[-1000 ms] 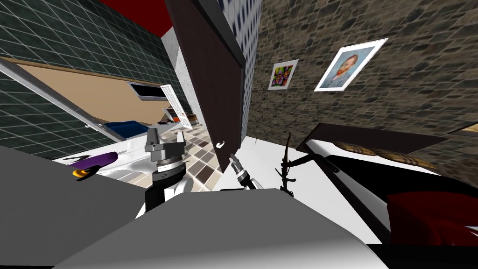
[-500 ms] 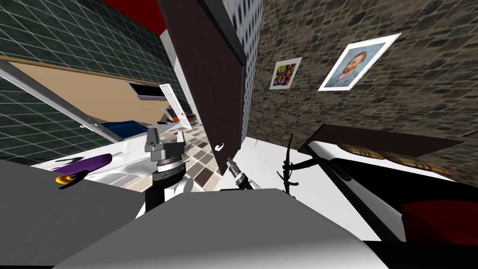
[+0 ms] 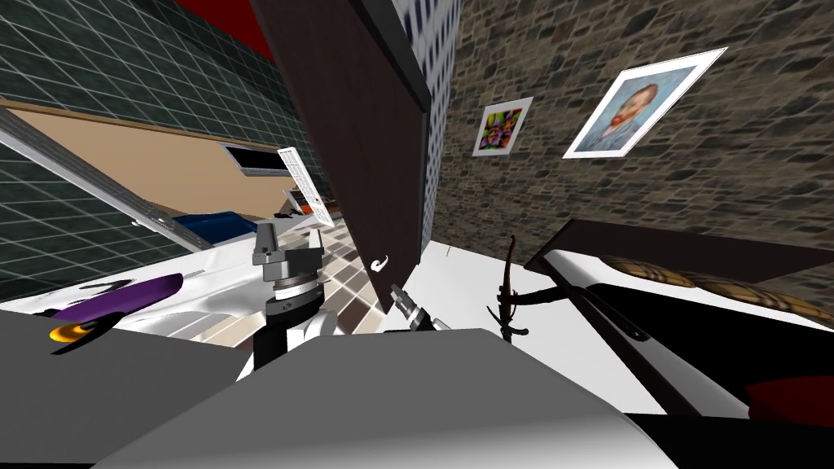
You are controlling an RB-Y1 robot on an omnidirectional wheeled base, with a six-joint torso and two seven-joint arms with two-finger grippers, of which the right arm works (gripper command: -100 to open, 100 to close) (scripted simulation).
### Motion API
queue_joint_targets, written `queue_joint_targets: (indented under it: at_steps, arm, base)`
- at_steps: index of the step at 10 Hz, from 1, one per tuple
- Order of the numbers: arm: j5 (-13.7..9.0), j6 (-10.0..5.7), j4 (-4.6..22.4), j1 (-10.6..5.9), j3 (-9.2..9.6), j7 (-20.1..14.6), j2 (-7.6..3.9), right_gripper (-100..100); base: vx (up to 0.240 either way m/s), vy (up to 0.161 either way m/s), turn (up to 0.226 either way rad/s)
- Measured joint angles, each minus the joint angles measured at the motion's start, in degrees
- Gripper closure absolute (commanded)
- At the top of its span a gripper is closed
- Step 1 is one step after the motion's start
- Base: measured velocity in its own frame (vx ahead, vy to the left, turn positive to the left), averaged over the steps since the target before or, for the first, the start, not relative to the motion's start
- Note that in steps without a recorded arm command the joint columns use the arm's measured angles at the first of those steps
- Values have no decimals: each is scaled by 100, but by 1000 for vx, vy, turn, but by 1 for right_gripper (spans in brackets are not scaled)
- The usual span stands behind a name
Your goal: Push the door open
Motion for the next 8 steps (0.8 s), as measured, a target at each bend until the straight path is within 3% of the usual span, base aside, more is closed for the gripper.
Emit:
queue_joint_targets:
  at_steps: [8]
  arm:
    - [-54, -126, 822, -350, 703, -121, -58, -100]
  base:
    - [145, -20, 9]
